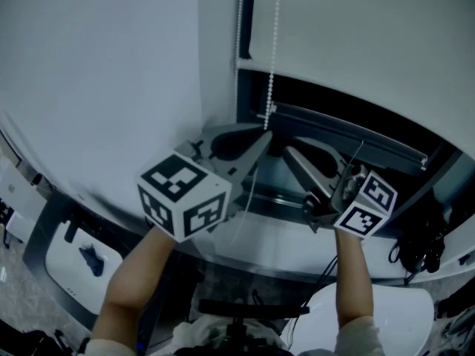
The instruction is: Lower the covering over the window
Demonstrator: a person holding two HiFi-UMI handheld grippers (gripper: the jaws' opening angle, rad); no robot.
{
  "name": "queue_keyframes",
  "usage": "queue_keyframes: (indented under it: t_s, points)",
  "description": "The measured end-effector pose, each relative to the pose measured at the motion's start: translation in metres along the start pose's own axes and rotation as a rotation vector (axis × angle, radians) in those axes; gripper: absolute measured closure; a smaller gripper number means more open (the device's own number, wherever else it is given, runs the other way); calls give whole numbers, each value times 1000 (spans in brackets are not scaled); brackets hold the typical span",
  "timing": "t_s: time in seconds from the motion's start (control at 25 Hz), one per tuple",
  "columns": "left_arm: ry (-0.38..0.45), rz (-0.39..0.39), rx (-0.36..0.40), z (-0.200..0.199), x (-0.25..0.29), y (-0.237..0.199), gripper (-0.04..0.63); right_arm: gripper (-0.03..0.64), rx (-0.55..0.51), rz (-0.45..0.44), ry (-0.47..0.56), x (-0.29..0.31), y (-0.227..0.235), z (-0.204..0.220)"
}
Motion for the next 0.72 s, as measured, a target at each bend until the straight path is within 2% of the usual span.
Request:
queue_keyframes:
  t_s: [0.16,0.24,0.4,0.72]
  points:
    - [-35,-3,-13,19,1,4,578,551,-68,2,-13,17,1,-26]
    - [-68,-6,-11,28,2,4,578,521,-97,2,-31,26,1,-34]
    - [-153,6,-15,58,2,10,577,512,-137,5,-54,41,0,-44]
    - [-333,54,-59,130,3,27,578,512,-155,-1,-68,55,-1,-50]
Point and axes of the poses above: the fingertips, and each gripper's own axes: x forward along the fingers, y to its right, z out of its underside, the point moved 10 cm from there along -x, backward along the fingers, and after that the axes turned 1 degree about -y, right-handed, at the moved point
